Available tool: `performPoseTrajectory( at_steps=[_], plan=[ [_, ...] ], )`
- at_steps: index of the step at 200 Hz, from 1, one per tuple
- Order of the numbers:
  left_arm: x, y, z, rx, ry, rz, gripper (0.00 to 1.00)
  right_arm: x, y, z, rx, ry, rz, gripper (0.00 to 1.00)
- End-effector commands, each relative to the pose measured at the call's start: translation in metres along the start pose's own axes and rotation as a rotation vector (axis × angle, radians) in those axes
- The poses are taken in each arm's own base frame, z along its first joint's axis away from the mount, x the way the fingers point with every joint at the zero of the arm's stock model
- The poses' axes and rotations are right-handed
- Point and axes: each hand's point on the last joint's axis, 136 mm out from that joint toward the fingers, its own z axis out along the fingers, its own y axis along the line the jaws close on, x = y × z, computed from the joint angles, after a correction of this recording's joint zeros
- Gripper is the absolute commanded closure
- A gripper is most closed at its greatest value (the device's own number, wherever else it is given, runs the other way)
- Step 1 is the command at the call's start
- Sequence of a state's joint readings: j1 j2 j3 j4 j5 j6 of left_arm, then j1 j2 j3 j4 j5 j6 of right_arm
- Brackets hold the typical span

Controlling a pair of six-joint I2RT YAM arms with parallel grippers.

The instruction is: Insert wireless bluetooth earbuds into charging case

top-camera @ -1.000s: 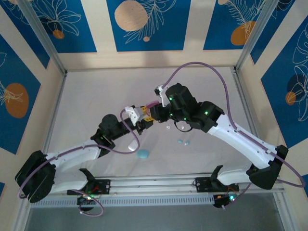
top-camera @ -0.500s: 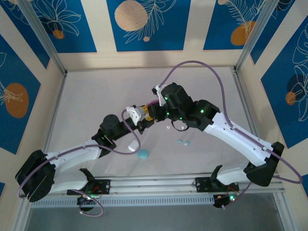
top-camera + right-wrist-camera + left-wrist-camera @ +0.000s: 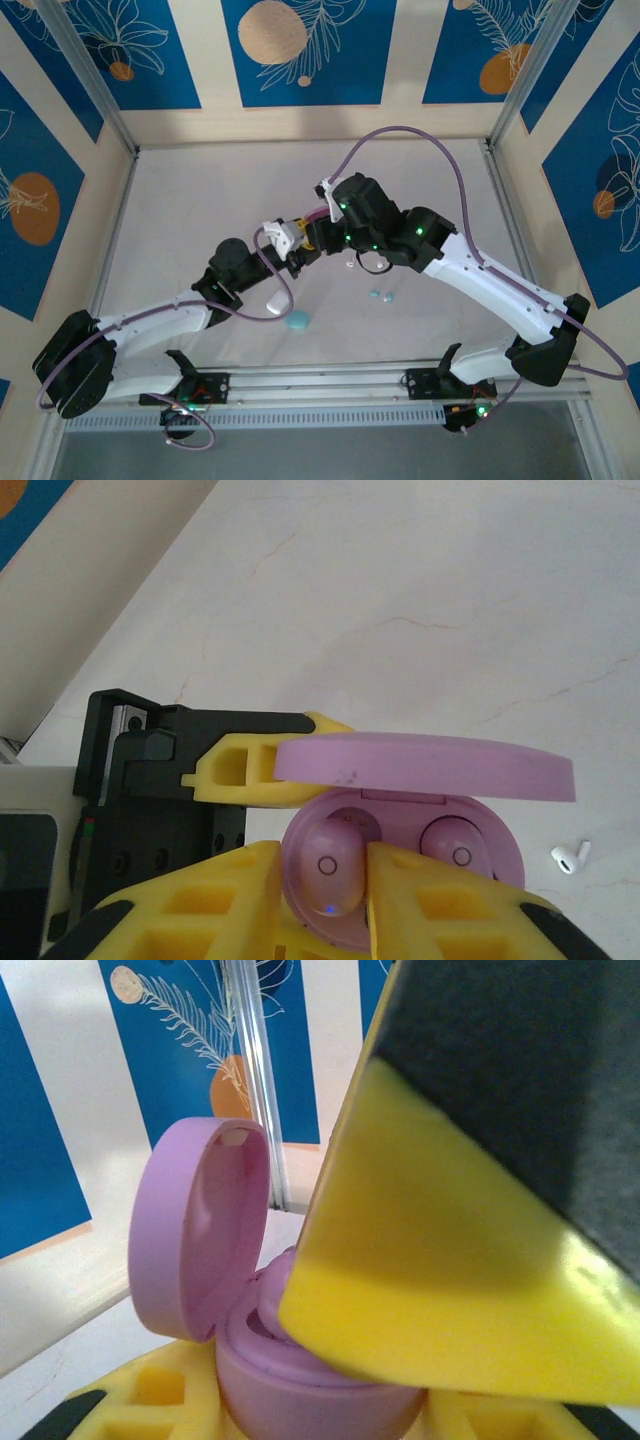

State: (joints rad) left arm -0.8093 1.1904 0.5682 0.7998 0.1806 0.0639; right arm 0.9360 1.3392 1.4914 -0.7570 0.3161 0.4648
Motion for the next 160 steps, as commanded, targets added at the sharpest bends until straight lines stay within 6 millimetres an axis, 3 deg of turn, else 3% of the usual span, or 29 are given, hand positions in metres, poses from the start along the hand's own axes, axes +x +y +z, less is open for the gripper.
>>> performPoseTrajectory(
  at_steps=[1, 121, 160],
  plan=[
    [-0.031, 0.002, 0.004, -0.012, -0.088, 0.033, 0.65, -0.004, 0.008, -0.009, -0.027, 0.001, 0.006, 0.69],
    [-0.032, -0.001, -0.002, 0.0, -0.093, 0.033, 0.65, -0.018, 0.012, -0.046, -0.094, -0.109, 0.031, 0.64],
    [-0.031, -0.007, -0.006, 0.029, -0.097, 0.034, 0.64, -0.034, -0.006, -0.058, -0.071, -0.198, 0.061, 0.64]
  ],
)
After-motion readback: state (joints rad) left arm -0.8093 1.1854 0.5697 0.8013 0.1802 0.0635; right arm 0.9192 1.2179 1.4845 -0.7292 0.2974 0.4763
